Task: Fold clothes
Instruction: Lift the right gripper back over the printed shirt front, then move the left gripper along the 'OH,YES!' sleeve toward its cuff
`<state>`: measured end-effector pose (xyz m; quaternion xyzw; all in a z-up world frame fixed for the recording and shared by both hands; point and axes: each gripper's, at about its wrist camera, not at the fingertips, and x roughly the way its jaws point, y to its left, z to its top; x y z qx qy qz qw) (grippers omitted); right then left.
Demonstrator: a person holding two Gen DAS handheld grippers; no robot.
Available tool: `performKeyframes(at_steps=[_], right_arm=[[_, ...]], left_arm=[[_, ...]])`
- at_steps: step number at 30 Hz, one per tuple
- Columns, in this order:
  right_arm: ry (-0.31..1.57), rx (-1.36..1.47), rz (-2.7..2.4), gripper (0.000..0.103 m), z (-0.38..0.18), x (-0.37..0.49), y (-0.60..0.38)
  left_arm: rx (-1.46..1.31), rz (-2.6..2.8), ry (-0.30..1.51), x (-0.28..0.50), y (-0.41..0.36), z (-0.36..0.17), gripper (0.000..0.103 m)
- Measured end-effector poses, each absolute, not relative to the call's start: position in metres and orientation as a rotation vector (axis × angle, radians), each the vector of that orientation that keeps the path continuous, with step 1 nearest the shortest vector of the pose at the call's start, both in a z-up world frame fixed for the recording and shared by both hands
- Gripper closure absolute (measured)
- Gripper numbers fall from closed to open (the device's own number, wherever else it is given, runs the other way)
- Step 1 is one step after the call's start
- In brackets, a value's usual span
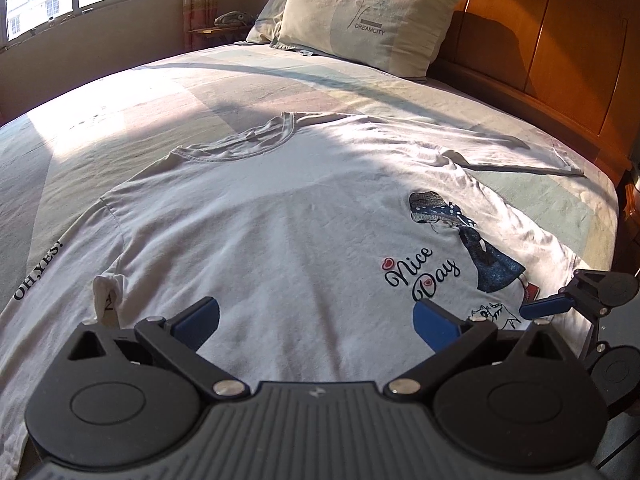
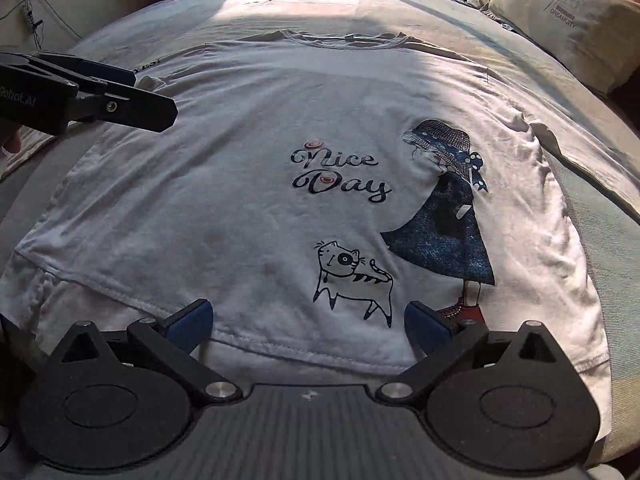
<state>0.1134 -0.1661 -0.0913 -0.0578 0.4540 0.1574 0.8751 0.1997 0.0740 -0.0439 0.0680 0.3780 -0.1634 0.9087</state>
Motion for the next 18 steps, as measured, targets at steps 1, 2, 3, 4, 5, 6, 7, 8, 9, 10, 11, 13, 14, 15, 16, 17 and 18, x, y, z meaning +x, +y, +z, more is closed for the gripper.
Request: performKeyframes(at_steps=[1,2,3,4,5,6,7,8,9,10,11,13,14,15,16,17,18], right_arm=[[0.947,-0.121,0.322,0.0,-0.091,0.112,-0.165],[0.95,-0.121,0.315,0.0,-0.091,0.112,-0.165],[0.955,-0.121,0.309,0.0,-0.09,0.112,-0.164],[0.962,-0.121,0.304,0.0,-0.09,0.114,-0.163],[0.967,-0.121,0.299,0.0,-0.09,0.115,-0.163],[0.97,-0.121,0.295,0.0,-0.09,0.115,-0.162],[0.97,-0.121,0.291,0.0,-0.09,0.115,-0.162],[0.967,-0.122,0.285,0.0,-0.091,0.115,-0.161],[0.962,-0.123,0.281,0.0,-0.091,0.114,-0.161],[0.958,-0.122,0.276,0.0,-0.092,0.113,-0.16],[0.954,-0.121,0.272,0.0,-0.092,0.113,-0.16],[0.949,-0.119,0.266,0.0,-0.092,0.112,-0.16],[0.948,-0.119,0.265,0.0,-0.092,0.112,-0.16],[0.951,-0.119,0.265,0.0,-0.092,0.112,-0.16],[0.954,-0.118,0.264,0.0,-0.092,0.113,-0.16],[0.955,-0.118,0.263,0.0,-0.092,0.113,-0.159],[0.955,-0.118,0.262,0.0,-0.092,0.113,-0.159]], left_arm=[[0.135,-0.311,0.78,0.201,0.08,-0.044,0.001],[0.13,-0.285,0.78,0.203,0.086,-0.043,0.001],[0.125,-0.259,0.78,0.204,0.091,-0.043,0.001],[0.12,-0.233,0.779,0.206,0.097,-0.043,0.001],[0.115,-0.207,0.779,0.207,0.103,-0.043,0.001],[0.11,-0.181,0.779,0.209,0.109,-0.042,0.001],[0.105,-0.155,0.778,0.21,0.114,-0.042,0.001],[0.1,-0.129,0.777,0.211,0.12,-0.042,0.001],[0.095,-0.102,0.777,0.213,0.126,-0.042,0.001],[0.09,-0.076,0.776,0.214,0.132,-0.041,0.001],[0.067,-0.044,0.786,0.218,0.143,-0.044,0.001],[0.025,0.033,0.821,0.226,0.167,-0.053,0.001],[0.028,0.077,0.835,0.23,0.175,-0.058,0.001],[0.032,0.121,0.849,0.233,0.182,-0.064,0.001],[0.035,0.166,0.863,0.237,0.19,-0.069,0.001],[0.032,0.191,0.877,0.24,0.196,-0.075,0.001],[0.019,0.205,0.9,0.243,0.202,-0.081,0.001]])
